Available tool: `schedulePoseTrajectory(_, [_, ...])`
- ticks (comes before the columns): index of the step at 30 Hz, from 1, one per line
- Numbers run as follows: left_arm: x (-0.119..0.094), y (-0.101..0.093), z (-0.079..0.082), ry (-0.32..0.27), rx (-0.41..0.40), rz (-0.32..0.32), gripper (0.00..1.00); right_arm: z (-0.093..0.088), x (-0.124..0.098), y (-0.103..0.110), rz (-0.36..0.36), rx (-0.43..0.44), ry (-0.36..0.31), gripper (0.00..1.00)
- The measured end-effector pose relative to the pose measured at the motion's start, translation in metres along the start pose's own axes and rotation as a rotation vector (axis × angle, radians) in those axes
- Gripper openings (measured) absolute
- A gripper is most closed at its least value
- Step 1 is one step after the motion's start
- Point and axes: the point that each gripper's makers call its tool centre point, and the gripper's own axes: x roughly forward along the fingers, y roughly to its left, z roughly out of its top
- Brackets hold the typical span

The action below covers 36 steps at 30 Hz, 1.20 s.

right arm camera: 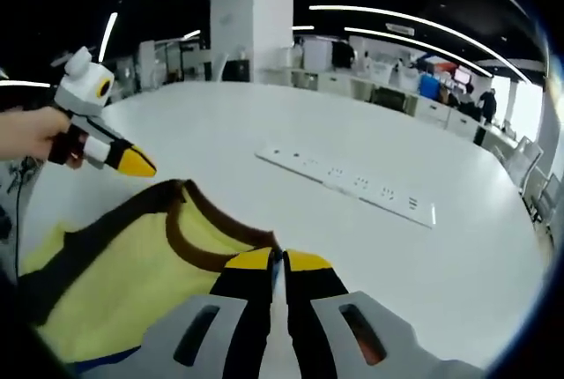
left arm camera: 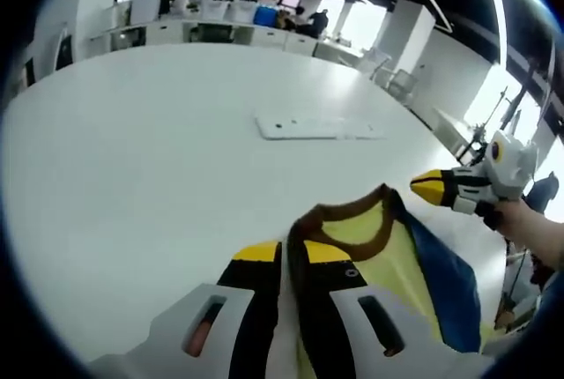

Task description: Fold the garment on the visible template until the final outline fits inside the template.

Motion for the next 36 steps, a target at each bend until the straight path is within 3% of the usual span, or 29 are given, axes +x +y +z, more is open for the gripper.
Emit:
schedulePoseTrajectory(27, [-0.044,-0.026,-0.005,-0.012,0.048,-0.035,0.26,0.016,-0.045,0.035,0.066,0.007,-0.031,0.19])
schedulePoseTrajectory(36, [-0.073,-0.035,-0.012,-0.028,0.055,-0.028,0.32,0.018,-0.076,0.041,0.062,0.034,-0.042,0.27])
